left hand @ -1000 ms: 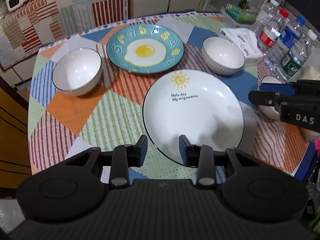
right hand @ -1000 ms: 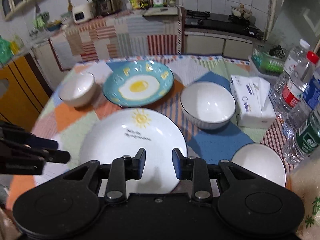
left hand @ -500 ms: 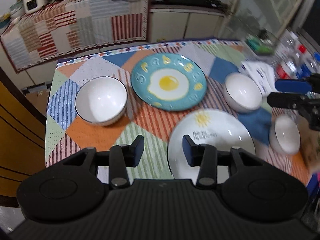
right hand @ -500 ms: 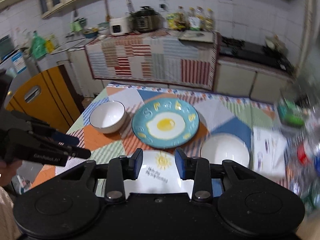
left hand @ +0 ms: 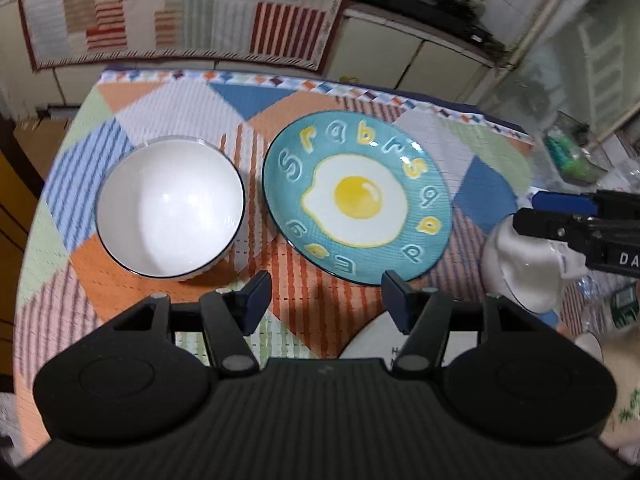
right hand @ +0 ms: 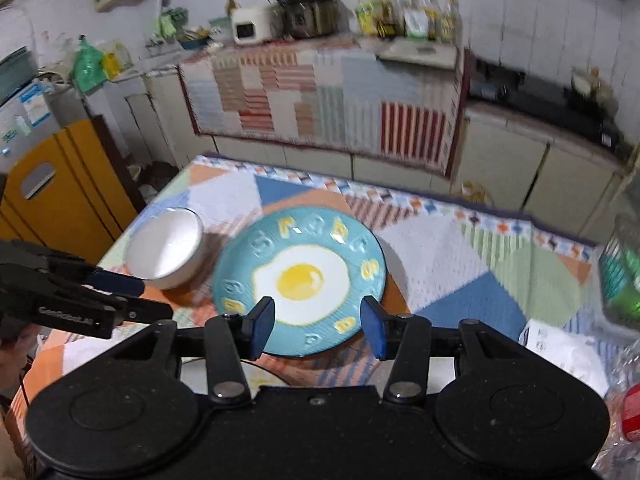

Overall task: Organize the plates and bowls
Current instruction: 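Move the right tool to the teal egg plate and grasp its rim, then lift the teal egg plate and carry it toward the stacked white plates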

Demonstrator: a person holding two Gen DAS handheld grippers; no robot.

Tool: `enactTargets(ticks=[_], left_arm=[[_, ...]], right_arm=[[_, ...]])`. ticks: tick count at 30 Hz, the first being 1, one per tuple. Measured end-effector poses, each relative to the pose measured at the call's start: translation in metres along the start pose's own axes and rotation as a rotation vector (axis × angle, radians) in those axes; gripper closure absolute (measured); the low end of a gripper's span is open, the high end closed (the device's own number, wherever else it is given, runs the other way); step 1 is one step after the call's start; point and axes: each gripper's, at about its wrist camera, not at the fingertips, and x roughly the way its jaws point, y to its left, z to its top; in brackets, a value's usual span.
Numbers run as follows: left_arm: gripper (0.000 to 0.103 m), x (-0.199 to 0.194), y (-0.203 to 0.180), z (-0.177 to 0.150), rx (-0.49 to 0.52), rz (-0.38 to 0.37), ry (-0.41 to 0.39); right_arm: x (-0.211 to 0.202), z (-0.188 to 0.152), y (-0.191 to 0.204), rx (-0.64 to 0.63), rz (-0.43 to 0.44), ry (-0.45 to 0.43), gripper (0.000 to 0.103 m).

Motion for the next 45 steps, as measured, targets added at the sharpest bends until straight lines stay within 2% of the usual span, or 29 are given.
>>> enactTargets(ticks=[4, 10, 15, 21, 24, 26, 27, 28, 31, 33, 35, 39, 43, 45], left_arm=[[0.040, 0.025, 0.008, -0.003, -0.066, 0.004, 0.031], [0.038, 0.049, 0.018, -0.006, -0.148, 0.015, 0.006], [0.038, 0.066, 0.022, -0.007, -0.192, -0.006, 0.012], [0.038, 0.079, 0.024, -0.001, -0.212, -0.004, -0.016], [0.046, 0.082, 0.023, 0.003, -0.214, -0.008, -0.030], [0.068, 0.084, 0.022, 0.003, -0.207, -0.009, -0.039], [0.072, 0.086, 0.022, 0.003, -0.207, -0.007, -0.045], [0.078, 0.086, 0.022, 0.003, -0.209, -0.005, -0.053], [0.080, 0.087, 0.024, 0.002, -0.241, -0.013, -0.074], [0.081, 0.086, 0.022, 0.002, -0.218, 0.001, -0.068], [0.081, 0.082, 0.017, 0.004, -0.172, 0.024, -0.060], [0.081, 0.061, 0.006, 0.004, -0.086, -0.001, -0.069], [0.081, 0.038, -0.006, -0.002, -0.007, 0.010, -0.093], [0.081, 0.031, -0.008, -0.004, -0.005, 0.002, -0.087]], right_arm=[[0.022, -0.004, -0.023, 0.098, 0.038, 0.008, 0.050], [0.067, 0.002, -0.050, 0.220, 0.066, 0.047, 0.050], [0.103, 0.004, -0.059, 0.214, 0.060, 0.116, 0.051], [0.132, 0.004, -0.076, 0.292, 0.087, 0.165, 0.051], [0.141, 0.005, -0.078, 0.298, 0.093, 0.173, 0.055], [0.146, 0.004, -0.078, 0.317, 0.113, 0.171, 0.067], [0.150, 0.003, -0.079, 0.332, 0.119, 0.181, 0.082], [0.152, 0.002, -0.080, 0.354, 0.134, 0.168, 0.083], [0.153, -0.002, -0.080, 0.366, 0.139, 0.135, 0.084], [0.151, -0.005, -0.080, 0.371, 0.139, 0.111, 0.086], [0.142, -0.009, -0.070, 0.315, 0.114, 0.066, 0.086], [0.123, -0.014, -0.069, 0.331, 0.121, 0.011, 0.088], [0.101, -0.021, -0.066, 0.335, 0.137, -0.015, 0.088], [0.094, -0.026, -0.066, 0.351, 0.147, -0.016, 0.088]])
